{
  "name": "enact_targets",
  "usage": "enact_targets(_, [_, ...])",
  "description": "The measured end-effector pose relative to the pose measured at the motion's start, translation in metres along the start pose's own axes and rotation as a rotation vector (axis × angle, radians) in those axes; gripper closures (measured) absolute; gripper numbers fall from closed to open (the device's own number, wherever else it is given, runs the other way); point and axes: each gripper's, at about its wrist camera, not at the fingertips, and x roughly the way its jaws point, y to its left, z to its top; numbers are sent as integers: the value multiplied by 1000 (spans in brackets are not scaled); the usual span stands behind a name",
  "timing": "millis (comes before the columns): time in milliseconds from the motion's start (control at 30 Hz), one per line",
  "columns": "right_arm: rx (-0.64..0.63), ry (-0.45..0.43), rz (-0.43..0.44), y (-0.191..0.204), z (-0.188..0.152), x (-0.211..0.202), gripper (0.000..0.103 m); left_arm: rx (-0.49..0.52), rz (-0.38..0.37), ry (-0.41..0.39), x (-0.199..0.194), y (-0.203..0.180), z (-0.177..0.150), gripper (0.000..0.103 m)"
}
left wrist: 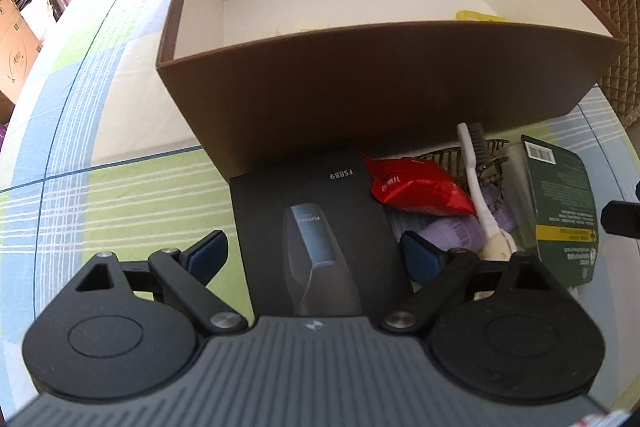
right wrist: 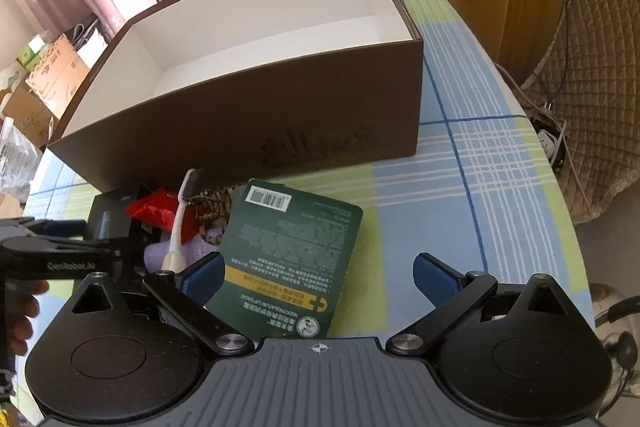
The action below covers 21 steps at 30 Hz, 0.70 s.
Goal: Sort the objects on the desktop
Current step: 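Grasp the black shaver box with the left tool while the right tool grasps the green card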
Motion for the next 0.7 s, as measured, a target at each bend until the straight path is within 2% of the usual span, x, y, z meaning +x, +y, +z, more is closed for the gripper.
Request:
enact_targets(167, [4, 17, 13, 11, 4, 9, 5, -4, -20, -1, 3, 6, -5, 22])
enact_targets(633, [72, 69, -6, 15, 11, 47, 5, -103, 37, -3, -8, 69, -36, 22])
enact_targets(700, [66, 75, -10, 15, 10, 50, 8, -108, 40, -4, -8, 75, -36, 22])
